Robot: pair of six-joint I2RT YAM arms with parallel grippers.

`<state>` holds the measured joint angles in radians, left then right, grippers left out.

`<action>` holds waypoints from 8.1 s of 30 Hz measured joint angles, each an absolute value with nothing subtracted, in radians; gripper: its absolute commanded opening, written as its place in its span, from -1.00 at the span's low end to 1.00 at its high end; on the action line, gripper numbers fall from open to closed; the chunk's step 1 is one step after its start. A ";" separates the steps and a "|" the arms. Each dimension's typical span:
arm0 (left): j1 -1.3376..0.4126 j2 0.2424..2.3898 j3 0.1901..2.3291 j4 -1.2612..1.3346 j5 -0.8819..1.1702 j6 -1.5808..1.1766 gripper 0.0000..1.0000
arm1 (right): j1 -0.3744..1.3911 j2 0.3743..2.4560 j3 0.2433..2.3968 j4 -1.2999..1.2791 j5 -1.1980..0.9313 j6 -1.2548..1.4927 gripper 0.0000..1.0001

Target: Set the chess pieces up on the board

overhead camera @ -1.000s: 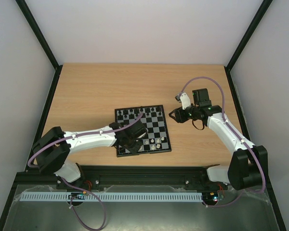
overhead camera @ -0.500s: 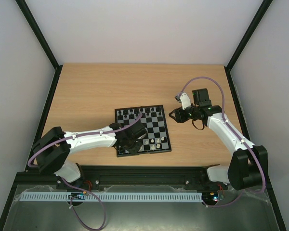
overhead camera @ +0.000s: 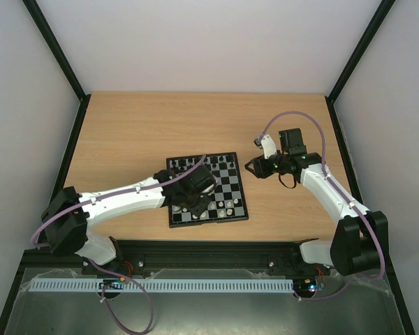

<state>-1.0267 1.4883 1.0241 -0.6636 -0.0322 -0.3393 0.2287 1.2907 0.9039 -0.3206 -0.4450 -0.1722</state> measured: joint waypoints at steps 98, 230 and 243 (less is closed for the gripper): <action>-0.309 1.222 1.065 -0.327 -0.184 -0.314 0.72 | 0.916 2.016 1.610 -0.745 -0.105 -0.344 -0.92; -0.764 1.680 1.082 -0.600 -0.114 -0.265 -0.76 | 0.513 1.137 0.820 -0.357 -0.252 -0.285 -0.07; -0.818 1.598 1.095 -0.612 0.149 -0.181 -0.76 | 0.513 1.160 0.820 -0.343 -0.172 -0.261 -0.07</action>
